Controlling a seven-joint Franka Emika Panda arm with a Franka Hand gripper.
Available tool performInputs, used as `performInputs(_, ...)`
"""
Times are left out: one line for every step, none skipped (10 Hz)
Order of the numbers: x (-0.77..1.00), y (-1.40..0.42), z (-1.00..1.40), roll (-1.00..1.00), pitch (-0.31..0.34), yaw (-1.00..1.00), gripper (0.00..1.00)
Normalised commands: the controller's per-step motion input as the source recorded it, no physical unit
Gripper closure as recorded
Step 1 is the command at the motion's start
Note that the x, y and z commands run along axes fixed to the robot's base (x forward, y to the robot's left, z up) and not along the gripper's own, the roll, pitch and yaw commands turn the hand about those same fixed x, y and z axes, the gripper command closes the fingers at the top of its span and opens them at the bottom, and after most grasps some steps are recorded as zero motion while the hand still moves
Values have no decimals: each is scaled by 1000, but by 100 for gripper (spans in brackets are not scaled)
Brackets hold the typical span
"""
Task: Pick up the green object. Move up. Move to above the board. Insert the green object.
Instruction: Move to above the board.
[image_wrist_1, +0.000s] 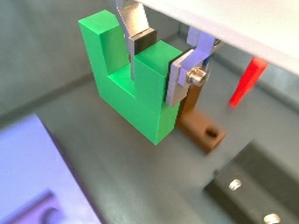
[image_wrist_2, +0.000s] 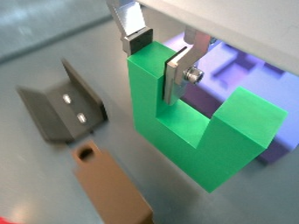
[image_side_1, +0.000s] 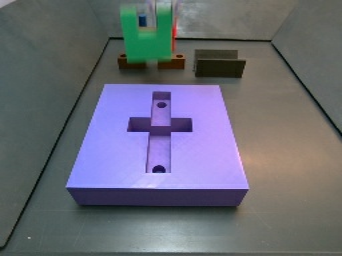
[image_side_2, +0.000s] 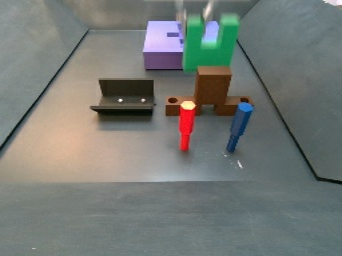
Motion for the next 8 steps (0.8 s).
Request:
performInputs(-51, 1, 1400, 2, 25, 4, 100)
performInputs(1, 2, 1400, 7, 12, 1, 100)
performInputs(52, 3, 989, 11, 73, 0, 100)
performInputs(45, 2, 759, 11, 89, 0, 100)
performInputs(35, 0, 369, 10, 65, 0, 100)
performInputs(29, -2, 251, 9, 47, 0, 100)
performInputs(6, 0, 170, 8, 42, 1, 100)
performInputs(87, -1400, 288, 73, 315, -531, 100)
